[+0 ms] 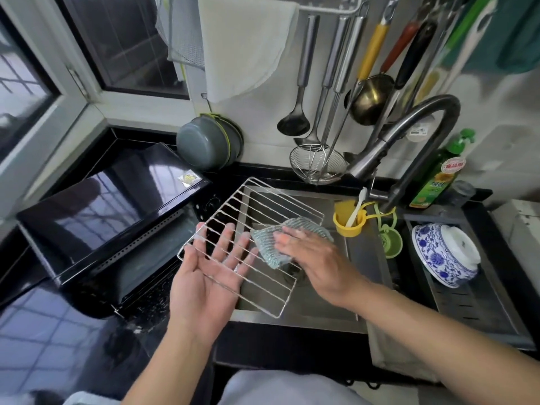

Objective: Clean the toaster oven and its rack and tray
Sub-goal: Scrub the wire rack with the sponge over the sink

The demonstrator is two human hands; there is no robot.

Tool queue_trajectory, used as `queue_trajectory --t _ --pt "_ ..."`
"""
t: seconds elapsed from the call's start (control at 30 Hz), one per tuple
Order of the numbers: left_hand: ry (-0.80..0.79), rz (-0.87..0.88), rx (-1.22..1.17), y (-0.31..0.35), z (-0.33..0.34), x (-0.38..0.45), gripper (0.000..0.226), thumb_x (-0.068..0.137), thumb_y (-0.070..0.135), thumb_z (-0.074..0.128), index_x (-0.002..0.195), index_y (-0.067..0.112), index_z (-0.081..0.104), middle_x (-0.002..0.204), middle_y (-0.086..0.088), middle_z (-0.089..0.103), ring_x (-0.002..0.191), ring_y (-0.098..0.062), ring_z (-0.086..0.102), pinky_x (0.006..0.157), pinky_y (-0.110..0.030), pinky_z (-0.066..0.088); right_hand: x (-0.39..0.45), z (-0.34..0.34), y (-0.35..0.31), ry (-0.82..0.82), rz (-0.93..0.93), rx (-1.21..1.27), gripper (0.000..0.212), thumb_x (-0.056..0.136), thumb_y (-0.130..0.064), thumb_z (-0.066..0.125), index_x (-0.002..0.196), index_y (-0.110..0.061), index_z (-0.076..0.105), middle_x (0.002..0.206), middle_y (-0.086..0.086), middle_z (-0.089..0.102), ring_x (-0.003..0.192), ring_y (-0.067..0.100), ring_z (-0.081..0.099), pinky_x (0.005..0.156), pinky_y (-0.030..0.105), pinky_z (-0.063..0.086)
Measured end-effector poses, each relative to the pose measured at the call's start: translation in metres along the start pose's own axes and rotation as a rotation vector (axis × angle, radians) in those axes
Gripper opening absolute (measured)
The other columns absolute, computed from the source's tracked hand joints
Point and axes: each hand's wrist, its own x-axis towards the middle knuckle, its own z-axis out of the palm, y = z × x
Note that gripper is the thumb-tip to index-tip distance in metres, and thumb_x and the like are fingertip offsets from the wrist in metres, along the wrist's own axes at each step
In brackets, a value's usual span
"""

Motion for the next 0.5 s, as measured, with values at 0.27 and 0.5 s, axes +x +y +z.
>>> queue_trajectory --t 0.27,0.5 --pt "0.096 -0.011 -0.096 -0.015 -0.001 0.022 0.043 0.11 0.046 0.031 0.144 0.036 0.054 0.139 -0.017 0.065 0.126 -0.046 0.061 0.1 -0.069 0.048 -0.011 0.015 -0.002 0.005 -0.001 0.06 0.034 0.103 -0.011 0.046 0.132 -0.018 0.061 0.144 0.0 0.055 0.14 0.019 0.045 0.111 0.047 0.042" --pt "0.134 0.0 -0.134 -0.017 -0.007 0.032 0.039 0.109 0.043 0.035 0.141 0.033 0.056 0.137 -0.017 0.066 0.125 -0.051 0.061 0.106 -0.076 0.036 -0.024 0.029 -0.004 -0.036 -0.05 0.113 0.04 0.1 -0.001 0.05 0.134 -0.017 0.06 0.145 0.003 0.055 0.145 0.016 0.036 0.117 0.048 0.033"
